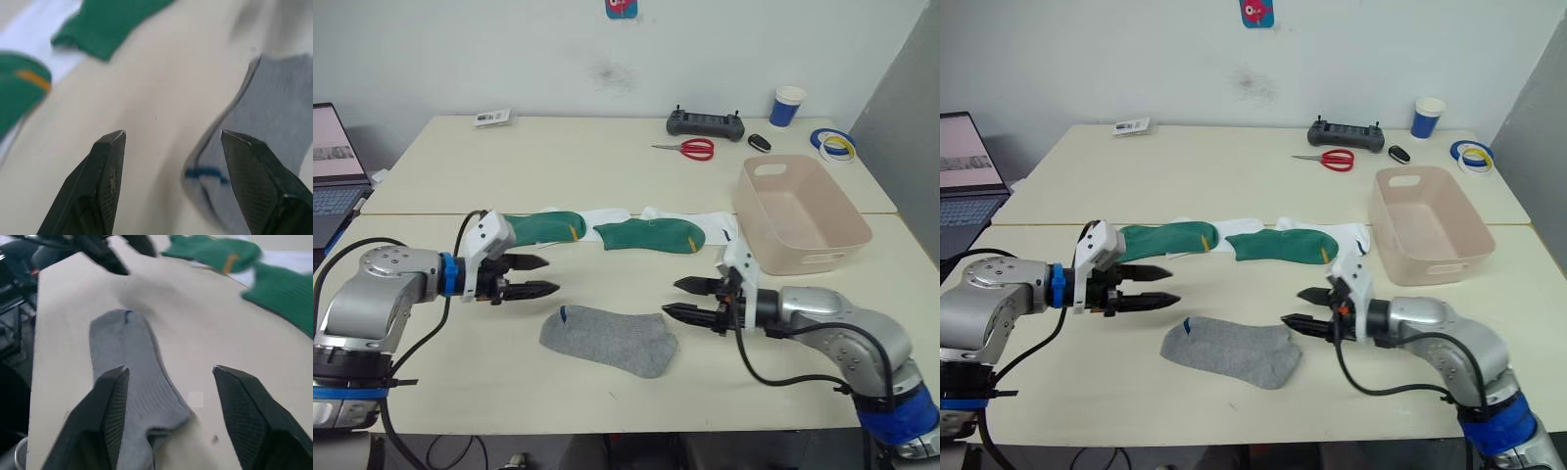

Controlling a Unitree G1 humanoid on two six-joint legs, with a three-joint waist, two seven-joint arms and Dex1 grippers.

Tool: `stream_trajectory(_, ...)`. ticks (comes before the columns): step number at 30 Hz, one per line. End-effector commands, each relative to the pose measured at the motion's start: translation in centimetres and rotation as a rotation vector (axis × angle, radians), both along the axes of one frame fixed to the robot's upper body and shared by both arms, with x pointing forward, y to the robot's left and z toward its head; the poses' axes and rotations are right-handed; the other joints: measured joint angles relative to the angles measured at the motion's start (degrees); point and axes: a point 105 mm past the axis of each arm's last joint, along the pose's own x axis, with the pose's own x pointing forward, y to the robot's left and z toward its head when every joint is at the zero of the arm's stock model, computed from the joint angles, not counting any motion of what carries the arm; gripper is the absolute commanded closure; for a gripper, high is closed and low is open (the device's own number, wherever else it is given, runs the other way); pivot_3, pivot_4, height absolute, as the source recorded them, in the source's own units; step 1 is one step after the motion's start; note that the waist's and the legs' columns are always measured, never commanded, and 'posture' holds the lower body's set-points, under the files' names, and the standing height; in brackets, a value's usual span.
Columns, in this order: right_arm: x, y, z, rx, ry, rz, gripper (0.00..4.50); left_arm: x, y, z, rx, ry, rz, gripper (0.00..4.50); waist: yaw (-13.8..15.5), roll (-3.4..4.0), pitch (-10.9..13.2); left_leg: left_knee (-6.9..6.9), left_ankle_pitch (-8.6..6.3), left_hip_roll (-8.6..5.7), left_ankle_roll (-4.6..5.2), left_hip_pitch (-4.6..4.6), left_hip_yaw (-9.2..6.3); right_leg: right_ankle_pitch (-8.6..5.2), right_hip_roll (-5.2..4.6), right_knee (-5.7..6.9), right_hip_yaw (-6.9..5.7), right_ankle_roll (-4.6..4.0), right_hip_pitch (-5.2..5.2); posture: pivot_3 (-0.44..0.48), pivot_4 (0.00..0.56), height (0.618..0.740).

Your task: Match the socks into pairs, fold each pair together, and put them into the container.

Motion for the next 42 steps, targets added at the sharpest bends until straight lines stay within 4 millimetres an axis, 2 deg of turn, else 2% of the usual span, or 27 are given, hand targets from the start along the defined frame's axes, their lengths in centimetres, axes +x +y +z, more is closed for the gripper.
stream_trajectory(1, 0.1, 1.5, -0.4, -0.032, -0.152, 0.120, 2.61, -0.6, -2.9, 0.6, -0.019, -0.207, -0.063, 2.16, -0.12, 0.00, 0.00, 0.00, 0.00, -0.01, 0.00, 0.06, 0.05, 0.00, -0.04, 0.00, 0.04, 0.00, 0.02, 0.000, 0.150, 0.740)
stream_trajectory(3, 0.3, 2.2, -1.0, -0.027, -0.164, 0.148, 3.25, -1.2, -4.5, 0.9, -0.103, -0.239, -0.066, 2.74, 0.06, -0.01, 0.00, 0.03, 0.00, 0.00, -0.01, 0.11, 0.05, 0.04, -0.22, -0.03, 0.03, -0.06, 0.13, 0.000, 0.150, 0.740)
stream_trajectory(6, -0.6, 3.3, -2.9, -0.050, -0.161, 0.244, 4.27, -3.4, -6.1, -1.4, -0.087, -0.229, -0.119, 3.65, 0.01, -0.06, -0.03, 0.13, 0.01, 0.02, -0.01, 0.08, -0.10, 0.11, -0.22, 0.00, 0.01, -0.18, 0.18, 0.000, 0.150, 0.740)
stream_trajectory(7, -0.8, 3.4, -3.6, -0.061, -0.151, 0.263, 4.50, -4.1, -6.3, -2.5, -0.064, -0.213, -0.126, 4.04, 0.03, -0.05, -0.03, 0.12, 0.00, 0.03, -0.01, 0.14, -0.11, 0.12, -0.22, 0.00, 0.02, -0.19, 0.21, 0.000, 0.150, 0.740)
stream_trajectory(8, -0.9, 3.5, -4.1, -0.071, -0.146, 0.278, 4.50, -4.5, -6.3, -3.3, -0.047, -0.200, -0.123, 4.36, 0.08, -0.05, -0.03, 0.12, 0.01, 0.03, -0.02, 0.15, -0.14, 0.12, -0.22, 0.02, 0.02, -0.20, 0.23, 0.000, 0.150, 0.740)
stream_trajectory(11, -0.9, 3.6, -5.1, -0.093, -0.143, 0.306, 4.50, -5.2, -5.7, -5.6, -0.022, -0.143, -0.086, 4.44, 0.20, -0.05, -0.03, 0.14, 0.01, 0.01, -0.02, 0.19, -0.19, 0.10, -0.23, 0.02, 0.01, -0.18, 0.29, 0.000, 0.150, 0.740)
stream_trajectory(15, -0.9, 3.6, -6.6, -0.151, -0.103, 0.341, 4.50, -4.9, -3.8, -8.5, 0.057, -0.089, 0.006, 4.44, 0.22, -0.04, -0.03, 0.24, 0.03, -0.01, -0.05, 0.21, -0.17, 0.03, -0.22, 0.02, -0.01, -0.05, 0.34, 0.000, 0.150, 0.740)
stream_trajectory(18, -0.7, 2.9, -7.8, -0.216, -0.083, 0.344, 4.50, -4.7, -2.7, -9.4, 0.091, -0.064, 0.039, 4.44, 0.26, -0.04, -0.03, 0.47, 0.04, 0.00, -0.06, 0.19, -0.19, 0.04, -0.22, 0.06, -0.03, -0.01, 0.39, 0.000, 0.150, 0.740)
stream_trajectory(22, -0.4, 1.8, -8.9, -0.263, -0.058, 0.327, 4.50, -4.4, -1.1, -9.5, 0.082, -0.016, 0.117, 4.44, 0.33, -0.03, -0.08, 0.61, 0.03, -0.02, -0.06, 0.30, -0.12, 0.08, -0.22, 0.07, -0.03, 0.05, 0.54, 0.000, 0.150, 0.740)
stream_trajectory(26, -0.3, 1.0, -9.2, -0.283, -0.047, 0.314, 4.50, -4.2, 2.2, -10.3, 0.081, 0.084, 0.271, 4.44, 0.28, 0.01, -0.12, 0.60, 0.03, -0.01, -0.05, 0.47, -0.14, 0.07, -0.22, 0.07, -0.03, 0.06, 0.71, 0.000, 0.150, 0.740)
stream_trajectory(30, -0.3, 0.9, -9.2, -0.284, -0.048, 0.312, 4.50, -4.3, 2.4, -9.8, 0.021, 0.127, 0.297, 4.44, 0.16, 0.06, -0.16, 0.57, 0.02, 0.00, -0.04, 0.63, -0.14, 0.06, -0.22, 0.07, -0.02, 0.06, 0.83, 0.000, 0.150, 0.740)
stream_trajectory(33, -0.1, 1.1, -8.6, -0.252, -0.048, 0.297, 4.50, -3.9, 1.8, -8.4, -0.027, 0.089, 0.264, 4.44, 0.15, 0.07, -0.16, 0.57, 0.02, 0.00, -0.05, 0.63, -0.15, 0.06, -0.22, 0.07, -0.01, 0.06, 0.85, 0.000, 0.150, 0.740)
stream_trajectory(36, 0.3, 1.8, -6.0, -0.151, -0.052, 0.262, 4.50, -3.6, 1.1, -6.1, -0.085, 0.034, 0.205, 4.44, 0.17, 0.06, -0.15, 0.57, 0.02, 0.00, -0.05, 0.60, -0.16, 0.06, -0.22, 0.06, -0.01, 0.06, 0.83, 0.000, 0.150, 0.740)
stream_trajectory(39, 0.7, 1.7, -2.4, -0.034, -0.025, 0.208, 4.50, -3.7, 1.7, -4.6, -0.049, -0.004, 0.164, 4.44, 0.20, 0.06, -0.12, 0.61, 0.03, 0.01, -0.06, 0.35, -0.26, 0.07, -0.22, 0.07, -0.02, 0.06, 0.65, 0.000, 0.150, 0.740)
stream_trajectory(40, 0.5, 1.4, -1.7, -0.007, 0.002, 0.198, 4.32, -3.6, 2.1, -4.2, -0.048, -0.011, 0.166, 4.48, 0.22, 0.06, -0.11, 0.62, 0.03, 0.01, -0.06, 0.27, -0.28, 0.07, -0.22, 0.07, -0.02, 0.06, 0.57, 0.000, 0.150, 0.740)
stream_trajectory(42, 0.0, 0.4, -0.9, -0.004, 0.034, 0.189, 3.86, -3.7, 2.9, -3.5, -0.058, 0.003, 0.168, 4.07, 0.32, 0.07, -0.11, 0.60, 0.03, 0.01, -0.06, 0.21, -0.27, 0.07, -0.24, 0.07, -0.03, 0.05, 0.51, 0.000, 0.150, 0.740)
